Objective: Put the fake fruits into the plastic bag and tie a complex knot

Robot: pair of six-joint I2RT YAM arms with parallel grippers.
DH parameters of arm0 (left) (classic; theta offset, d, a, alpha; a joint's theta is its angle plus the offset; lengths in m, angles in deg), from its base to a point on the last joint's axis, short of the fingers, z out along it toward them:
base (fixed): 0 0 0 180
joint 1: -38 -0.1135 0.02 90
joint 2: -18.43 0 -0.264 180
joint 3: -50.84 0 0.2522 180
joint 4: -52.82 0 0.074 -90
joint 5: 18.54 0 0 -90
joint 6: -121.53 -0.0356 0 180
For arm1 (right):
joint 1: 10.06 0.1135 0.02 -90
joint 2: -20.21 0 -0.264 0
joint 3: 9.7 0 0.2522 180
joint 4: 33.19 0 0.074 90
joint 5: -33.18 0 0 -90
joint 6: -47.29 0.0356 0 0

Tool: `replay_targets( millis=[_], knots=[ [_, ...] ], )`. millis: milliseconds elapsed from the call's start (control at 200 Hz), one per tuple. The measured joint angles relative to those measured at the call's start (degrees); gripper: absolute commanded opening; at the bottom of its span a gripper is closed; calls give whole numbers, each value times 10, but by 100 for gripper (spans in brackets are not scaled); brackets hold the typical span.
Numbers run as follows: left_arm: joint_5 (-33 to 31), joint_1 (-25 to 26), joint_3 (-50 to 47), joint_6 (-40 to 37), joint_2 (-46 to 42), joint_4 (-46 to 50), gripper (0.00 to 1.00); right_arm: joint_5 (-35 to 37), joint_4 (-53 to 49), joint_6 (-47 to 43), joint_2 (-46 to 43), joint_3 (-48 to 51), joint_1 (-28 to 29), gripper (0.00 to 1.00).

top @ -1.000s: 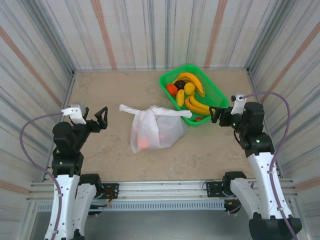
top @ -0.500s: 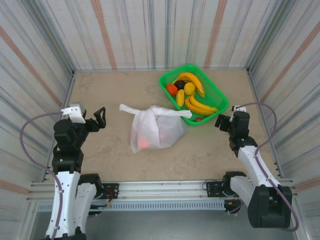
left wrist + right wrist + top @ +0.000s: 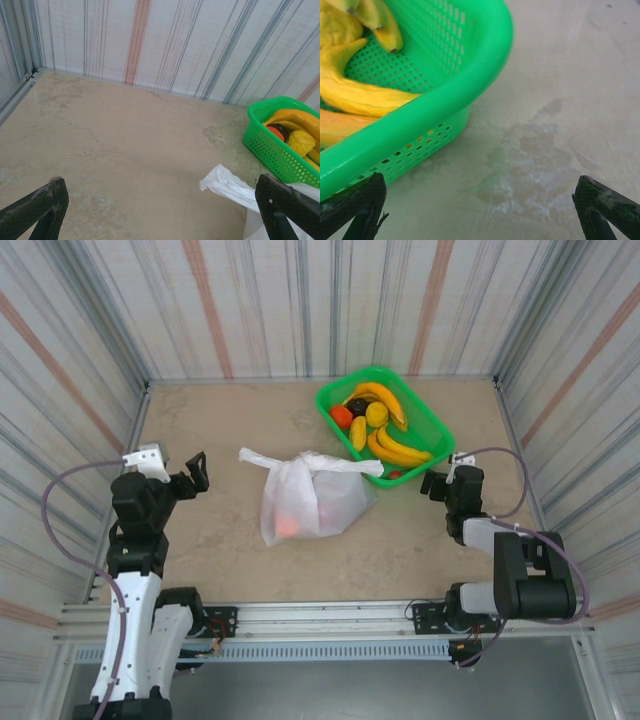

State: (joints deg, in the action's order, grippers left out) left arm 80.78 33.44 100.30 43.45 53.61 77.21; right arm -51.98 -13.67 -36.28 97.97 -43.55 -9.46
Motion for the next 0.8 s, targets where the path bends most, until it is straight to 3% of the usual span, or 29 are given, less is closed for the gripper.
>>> replay_targets(
  millis=[260,486,801],
  knots=[
    [-14,-3,-8,-1,23,-20,99,-33,151,-25,101,5,-11,99],
    [-37,-4,-28,-3,51,-60,99,-47,165,-10,104,0,-43,99],
    [-147,-4,-77,-32,122,-144,99,-44,156,-7,104,-7,-39,99]
  ],
)
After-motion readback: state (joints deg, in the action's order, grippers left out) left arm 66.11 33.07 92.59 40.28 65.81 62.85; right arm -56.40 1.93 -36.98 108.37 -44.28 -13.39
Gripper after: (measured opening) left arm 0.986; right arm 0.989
